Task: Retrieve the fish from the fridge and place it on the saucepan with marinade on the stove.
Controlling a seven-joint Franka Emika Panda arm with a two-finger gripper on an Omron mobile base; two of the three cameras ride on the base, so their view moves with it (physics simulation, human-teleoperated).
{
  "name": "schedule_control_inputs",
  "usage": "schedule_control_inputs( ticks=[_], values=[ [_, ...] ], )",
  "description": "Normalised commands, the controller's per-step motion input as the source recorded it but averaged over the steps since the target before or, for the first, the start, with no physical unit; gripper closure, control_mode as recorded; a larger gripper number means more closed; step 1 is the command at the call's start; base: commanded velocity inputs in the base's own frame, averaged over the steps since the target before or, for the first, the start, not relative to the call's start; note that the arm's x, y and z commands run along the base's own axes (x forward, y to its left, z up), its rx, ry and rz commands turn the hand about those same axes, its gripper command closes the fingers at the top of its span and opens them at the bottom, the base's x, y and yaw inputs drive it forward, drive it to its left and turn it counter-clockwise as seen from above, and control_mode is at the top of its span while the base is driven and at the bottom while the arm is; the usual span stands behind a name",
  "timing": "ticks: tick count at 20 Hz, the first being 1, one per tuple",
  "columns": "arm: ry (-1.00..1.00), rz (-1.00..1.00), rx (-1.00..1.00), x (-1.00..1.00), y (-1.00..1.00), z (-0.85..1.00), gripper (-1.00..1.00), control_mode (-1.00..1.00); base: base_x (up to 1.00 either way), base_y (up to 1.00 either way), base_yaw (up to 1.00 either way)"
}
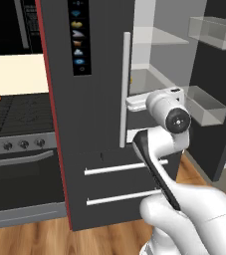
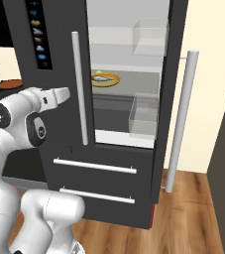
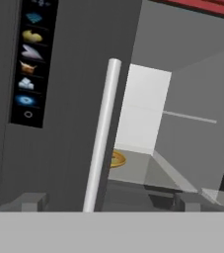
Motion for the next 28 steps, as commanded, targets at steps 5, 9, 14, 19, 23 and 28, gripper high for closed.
schedule_control_inputs(
  ticks=[5,9,14,19,23,28],
  values=[
    [-0.03,0.07,0.00,0.38,-0.03,-0.32,-1.00,-1.00,0.00,0.00,0.00],
    [-0.05,0.03,0.00,0.42,0.00,-0.31,-1.00,-1.00,0.00,0.00,0.00],
    [0.00,0.00,0.02,0.57,0.00,-0.06,-1.00,-1.00,0.00,0.00,0.00],
    [0.04,0.00,0.03,0.57,0.00,0.00,-1.00,-1.00,0.00,0.00,0.00],
    [0.07,0.00,0.02,0.58,0.00,0.00,-1.00,-1.00,0.00,0.00,0.00],
    [0.08,0.00,0.02,0.61,0.00,0.00,-1.00,-1.00,0.00,0.00,0.00]
  ],
)
